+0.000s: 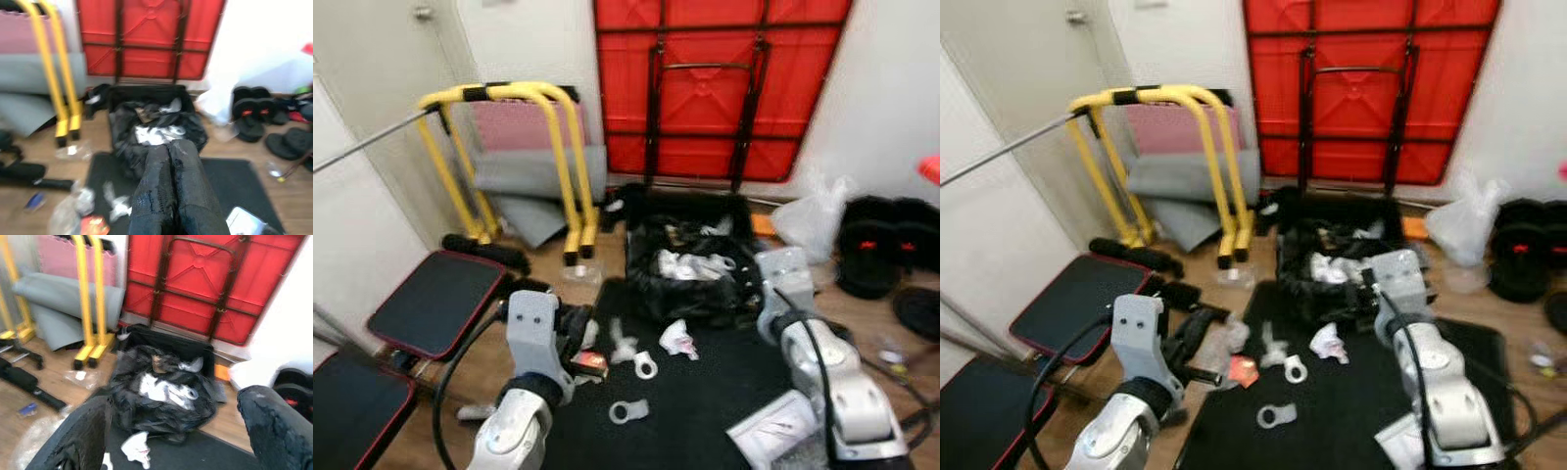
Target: Sweep floor
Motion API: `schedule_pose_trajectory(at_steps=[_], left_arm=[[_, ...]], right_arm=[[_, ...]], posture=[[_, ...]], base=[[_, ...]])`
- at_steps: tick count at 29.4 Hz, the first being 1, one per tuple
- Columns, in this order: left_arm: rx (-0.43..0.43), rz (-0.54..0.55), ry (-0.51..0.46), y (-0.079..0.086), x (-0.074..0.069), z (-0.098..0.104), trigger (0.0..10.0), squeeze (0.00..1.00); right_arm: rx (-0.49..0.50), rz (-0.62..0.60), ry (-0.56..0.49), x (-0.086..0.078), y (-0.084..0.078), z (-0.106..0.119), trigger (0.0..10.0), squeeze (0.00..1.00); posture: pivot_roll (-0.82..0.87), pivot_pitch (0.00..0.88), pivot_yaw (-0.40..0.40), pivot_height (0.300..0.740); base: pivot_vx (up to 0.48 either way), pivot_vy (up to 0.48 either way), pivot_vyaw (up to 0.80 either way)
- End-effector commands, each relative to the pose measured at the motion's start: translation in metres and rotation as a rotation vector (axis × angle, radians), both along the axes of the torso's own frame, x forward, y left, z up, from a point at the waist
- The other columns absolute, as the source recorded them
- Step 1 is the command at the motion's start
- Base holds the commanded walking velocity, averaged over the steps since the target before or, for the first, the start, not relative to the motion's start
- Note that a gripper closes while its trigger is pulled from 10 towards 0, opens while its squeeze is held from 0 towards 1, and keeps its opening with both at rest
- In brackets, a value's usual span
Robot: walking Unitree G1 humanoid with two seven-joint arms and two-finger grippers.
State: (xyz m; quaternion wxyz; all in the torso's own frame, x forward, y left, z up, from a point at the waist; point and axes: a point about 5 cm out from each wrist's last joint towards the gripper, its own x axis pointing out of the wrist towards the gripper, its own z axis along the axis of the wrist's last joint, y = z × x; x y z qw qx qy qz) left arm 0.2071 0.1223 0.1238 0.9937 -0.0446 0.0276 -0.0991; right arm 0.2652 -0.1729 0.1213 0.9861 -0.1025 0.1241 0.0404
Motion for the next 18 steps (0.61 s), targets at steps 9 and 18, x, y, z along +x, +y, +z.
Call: schedule_pose_trajectory(at_steps=[9,18], left_arm=[[0.042,0.031,-0.031,0.006,0.009,-0.004,10.0,0.00],[0.066,0.058,-0.036,0.015,0.011,-0.009,10.0,0.00]], right_arm=[[-0.054,-0.024,-0.039,0.002,-0.010,0.003,10.0,0.00],[-0.066,-0.037,-0.052,0.002,-0.012,-0.001,10.0,0.00]], posture=[[-0.20,0.000,-0.067,0.740],[-0.20,0.000,-0.062,0.740]], base=[[0.000,0.000,-0.80],[0.000,0.000,-0.80]])
